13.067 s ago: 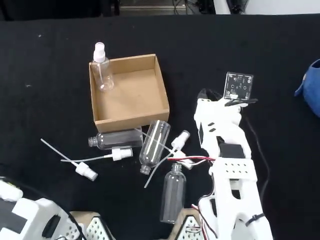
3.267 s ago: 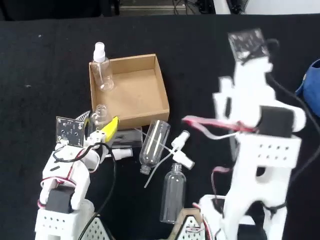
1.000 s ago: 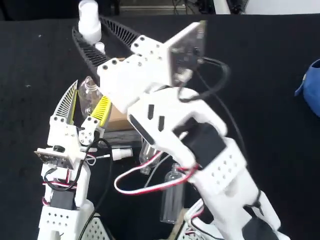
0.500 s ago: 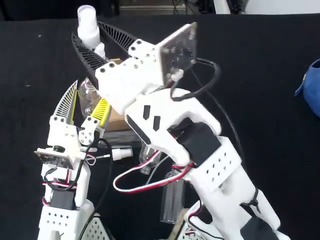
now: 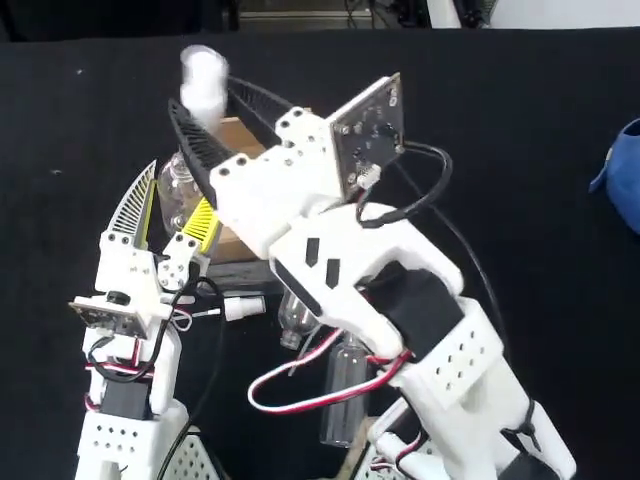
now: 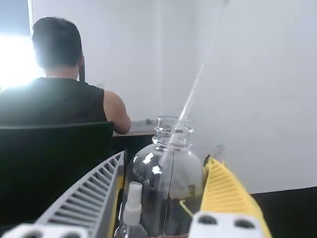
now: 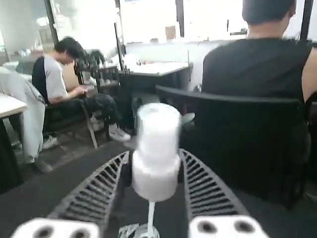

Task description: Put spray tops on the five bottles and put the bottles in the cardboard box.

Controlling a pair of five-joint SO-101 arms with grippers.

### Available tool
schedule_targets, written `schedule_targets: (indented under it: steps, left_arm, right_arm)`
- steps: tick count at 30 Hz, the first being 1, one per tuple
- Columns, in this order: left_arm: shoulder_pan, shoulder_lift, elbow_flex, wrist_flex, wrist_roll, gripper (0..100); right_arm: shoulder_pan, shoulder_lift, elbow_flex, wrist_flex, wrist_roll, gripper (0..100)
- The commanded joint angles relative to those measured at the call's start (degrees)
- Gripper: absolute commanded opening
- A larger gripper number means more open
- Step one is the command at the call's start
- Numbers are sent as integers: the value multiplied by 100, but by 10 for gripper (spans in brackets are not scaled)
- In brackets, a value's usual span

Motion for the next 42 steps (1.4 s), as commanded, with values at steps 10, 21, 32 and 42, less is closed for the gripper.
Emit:
schedule_targets:
  steps: [10,21,32,42]
  left_arm:
    - [-40,18,145,-97,62,30]
    - [-48,18,145,-97,62,30]
    - [-13,-18,145,-97,35,30]
    - [-13,18,145,-97,44,30]
  right_arm:
    - [-88,-259,-435,510,0,149]
    - [1011,-295,-1095,1477,0,45]
    - [4563,-1165,1763,2585,9,46]
    - [4510,-1895,5921,-1046,-9,46]
